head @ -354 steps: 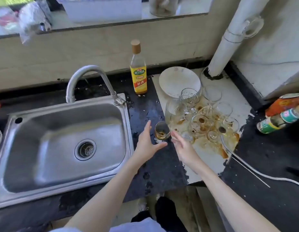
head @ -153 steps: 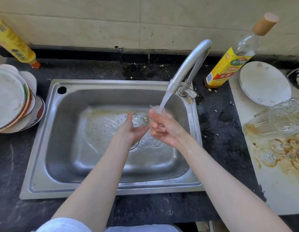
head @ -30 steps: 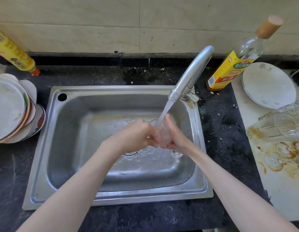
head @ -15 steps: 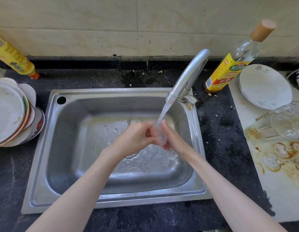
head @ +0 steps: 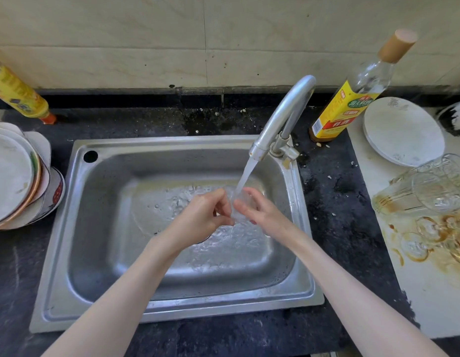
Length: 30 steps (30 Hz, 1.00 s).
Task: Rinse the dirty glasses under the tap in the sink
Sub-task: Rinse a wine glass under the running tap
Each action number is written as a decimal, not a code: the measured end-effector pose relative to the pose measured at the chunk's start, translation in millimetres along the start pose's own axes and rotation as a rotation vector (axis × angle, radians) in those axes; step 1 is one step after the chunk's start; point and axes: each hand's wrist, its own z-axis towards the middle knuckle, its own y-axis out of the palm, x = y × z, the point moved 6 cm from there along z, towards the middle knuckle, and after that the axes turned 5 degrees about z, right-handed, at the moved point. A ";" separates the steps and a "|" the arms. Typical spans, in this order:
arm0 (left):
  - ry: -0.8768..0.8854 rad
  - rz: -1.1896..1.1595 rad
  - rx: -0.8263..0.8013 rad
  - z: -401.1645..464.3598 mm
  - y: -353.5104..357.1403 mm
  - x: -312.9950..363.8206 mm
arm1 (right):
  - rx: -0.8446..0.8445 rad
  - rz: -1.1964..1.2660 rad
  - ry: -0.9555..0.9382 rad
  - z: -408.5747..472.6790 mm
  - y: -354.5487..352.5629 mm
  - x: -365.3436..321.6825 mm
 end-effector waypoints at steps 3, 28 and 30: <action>0.076 0.035 -0.205 -1.6 9.5 6.4 | 0.009 0.029 0.039 2.6 2.4 -2.7; 0.103 0.285 -0.349 5.5 -7.2 21.7 | -0.091 0.146 0.105 2.1 8.9 3.6; 0.080 0.282 -0.257 10.3 -12.2 27.2 | -0.065 0.147 0.086 5.9 7.7 7.2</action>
